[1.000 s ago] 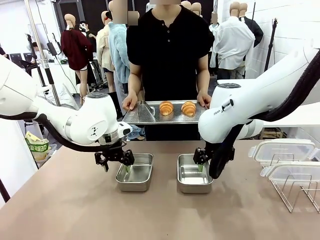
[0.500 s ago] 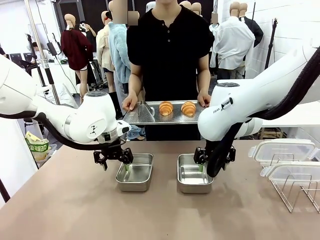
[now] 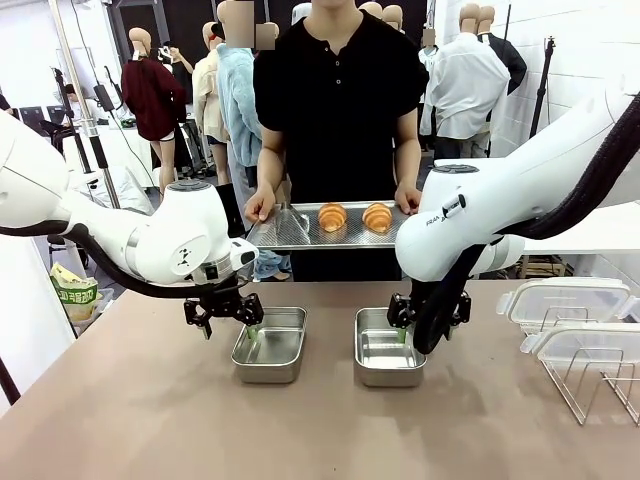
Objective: Place the bread in airtight containers.
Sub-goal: Lift both Airtight Container.
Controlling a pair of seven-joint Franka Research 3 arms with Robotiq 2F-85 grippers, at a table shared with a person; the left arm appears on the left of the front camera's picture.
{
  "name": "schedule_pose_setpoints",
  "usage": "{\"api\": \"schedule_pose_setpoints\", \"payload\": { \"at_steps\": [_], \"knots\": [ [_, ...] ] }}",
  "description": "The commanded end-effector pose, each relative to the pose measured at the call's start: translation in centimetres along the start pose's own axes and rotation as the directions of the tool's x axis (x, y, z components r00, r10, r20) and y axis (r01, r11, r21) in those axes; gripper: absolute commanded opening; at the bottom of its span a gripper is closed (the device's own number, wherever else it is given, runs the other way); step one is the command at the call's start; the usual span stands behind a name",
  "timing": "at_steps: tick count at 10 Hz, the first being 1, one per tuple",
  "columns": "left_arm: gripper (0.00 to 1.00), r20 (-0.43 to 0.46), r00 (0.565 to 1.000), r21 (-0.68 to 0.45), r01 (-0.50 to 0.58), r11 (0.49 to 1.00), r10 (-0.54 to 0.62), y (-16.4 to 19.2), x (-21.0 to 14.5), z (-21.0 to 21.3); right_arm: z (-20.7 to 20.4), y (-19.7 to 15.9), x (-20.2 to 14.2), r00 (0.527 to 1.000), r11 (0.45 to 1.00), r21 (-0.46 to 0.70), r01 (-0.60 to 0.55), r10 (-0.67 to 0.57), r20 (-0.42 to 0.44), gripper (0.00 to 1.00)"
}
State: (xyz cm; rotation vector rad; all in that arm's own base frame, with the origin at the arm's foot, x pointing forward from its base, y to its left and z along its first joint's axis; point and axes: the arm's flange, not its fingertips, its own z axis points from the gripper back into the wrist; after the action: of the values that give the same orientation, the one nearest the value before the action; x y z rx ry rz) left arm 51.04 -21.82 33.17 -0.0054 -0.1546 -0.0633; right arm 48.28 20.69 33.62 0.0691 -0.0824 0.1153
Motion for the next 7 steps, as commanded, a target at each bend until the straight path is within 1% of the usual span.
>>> {"api": "schedule_pose_setpoints", "payload": {
  "at_steps": [1, 3, 5, 7],
  "knots": [
    [1.00, -0.001, 1.000, 0.000, -0.004, 1.000, 0.004, -0.2, 0.2, 0.0, -0.4, 0.7, 0.5, 1.000, 1.000, -0.012, 0.008, -0.008, -0.004, 1.00],
    [1.00, -0.002, 1.000, 0.007, -0.014, 1.000, 0.014, -0.3, 0.4, -0.1, -1.1, 1.4, 1.0, 0.998, 0.998, -0.040, 0.052, -0.053, -0.017, 1.00],
    [1.00, -0.004, 1.000, 0.007, -0.017, 1.000, 0.017, -0.5, 0.4, -0.2, -1.7, 1.0, 1.0, 0.993, 0.991, -0.065, 0.115, -0.116, -0.021, 1.00],
    [1.00, -0.004, 1.000, 0.017, -0.013, 1.000, 0.013, -0.9, 0.3, -0.6, -1.7, 0.5, 0.8, 0.983, 0.978, -0.098, 0.184, -0.185, -0.004, 1.00]
  ]
}}
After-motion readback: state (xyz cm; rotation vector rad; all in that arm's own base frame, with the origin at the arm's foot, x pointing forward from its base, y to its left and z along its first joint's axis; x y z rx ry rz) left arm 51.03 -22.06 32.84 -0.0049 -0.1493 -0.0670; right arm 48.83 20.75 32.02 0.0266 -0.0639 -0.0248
